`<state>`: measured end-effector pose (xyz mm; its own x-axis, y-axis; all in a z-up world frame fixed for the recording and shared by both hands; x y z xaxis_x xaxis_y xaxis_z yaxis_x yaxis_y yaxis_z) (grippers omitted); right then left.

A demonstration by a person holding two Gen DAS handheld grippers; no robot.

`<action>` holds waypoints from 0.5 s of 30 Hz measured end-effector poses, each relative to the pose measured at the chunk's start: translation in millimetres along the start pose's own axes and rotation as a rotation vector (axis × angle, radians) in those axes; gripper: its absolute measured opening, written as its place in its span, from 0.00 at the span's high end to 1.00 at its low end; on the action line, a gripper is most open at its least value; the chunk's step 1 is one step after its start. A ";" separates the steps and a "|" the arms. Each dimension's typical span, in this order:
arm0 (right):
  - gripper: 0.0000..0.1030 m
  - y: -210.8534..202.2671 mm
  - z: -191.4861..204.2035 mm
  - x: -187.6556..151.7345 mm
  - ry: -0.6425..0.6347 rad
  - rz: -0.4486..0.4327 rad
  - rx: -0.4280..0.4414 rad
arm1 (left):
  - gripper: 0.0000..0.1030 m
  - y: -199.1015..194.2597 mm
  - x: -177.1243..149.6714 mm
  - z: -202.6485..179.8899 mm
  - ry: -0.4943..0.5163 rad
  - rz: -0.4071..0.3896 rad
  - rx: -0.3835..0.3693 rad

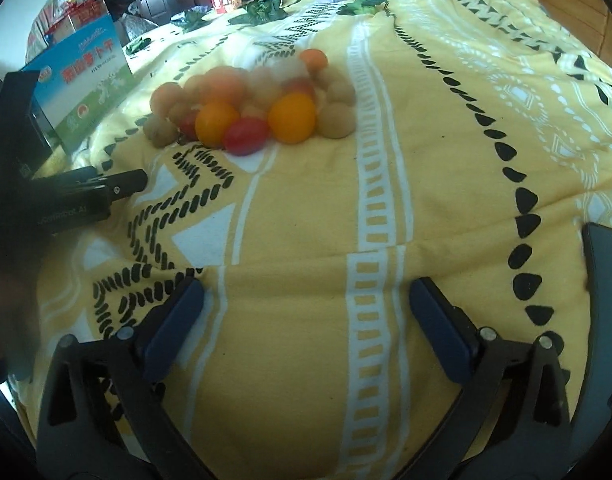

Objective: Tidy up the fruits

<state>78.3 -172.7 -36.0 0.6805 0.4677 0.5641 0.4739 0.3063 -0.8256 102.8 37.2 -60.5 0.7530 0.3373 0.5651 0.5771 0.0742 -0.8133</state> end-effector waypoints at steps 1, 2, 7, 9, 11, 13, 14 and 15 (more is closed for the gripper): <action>0.00 0.4 0.1 -0.1 0.000 -0.001 -0.002 | 0.01 1.3 -0.2 -0.6 0.002 0.005 -0.007; 0.00 0.4 0.1 0.0 -0.001 -0.002 -0.005 | 0.00 2.2 -0.2 -1.3 0.007 0.008 -0.006; 0.00 2.2 0.5 0.7 -0.002 -0.007 -0.011 | 0.00 3.0 -0.2 -1.4 0.003 -0.001 -0.013; 0.00 3.3 0.6 1.1 -0.002 -0.009 -0.013 | 0.00 3.7 -0.4 -1.5 0.000 -0.004 -0.018; 0.00 4.3 0.9 1.8 -0.004 -0.008 -0.015 | 0.00 4.4 -0.2 -1.7 0.002 -0.005 -0.016; 0.00 4.5 0.4 1.8 -0.003 -0.009 -0.014 | 0.00 5.0 -0.4 -1.9 0.004 -0.006 -0.013; 0.00 4.7 0.4 1.9 -0.004 -0.009 -0.015 | 0.00 5.3 -0.3 -2.0 0.005 -0.006 -0.010; 0.00 4.7 0.2 2.0 -0.004 -0.009 -0.015 | 0.00 5.5 -0.4 -2.0 0.007 -0.007 -0.008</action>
<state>81.7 -170.2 -38.8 0.6738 0.4683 0.5716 0.4886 0.2979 -0.8201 106.3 35.6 -64.9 0.7508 0.3303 0.5720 0.5851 0.0693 -0.8080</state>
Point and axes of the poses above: each gripper's, at about its wrist camera, not at the fingertips, and y roughly the way its jaws point, z to its left, x to its top, the point moved 8 cm from there along y, roughly the way its jaws point, and after that the axes turned 11 degrees about -y, right-handed, at the moved point
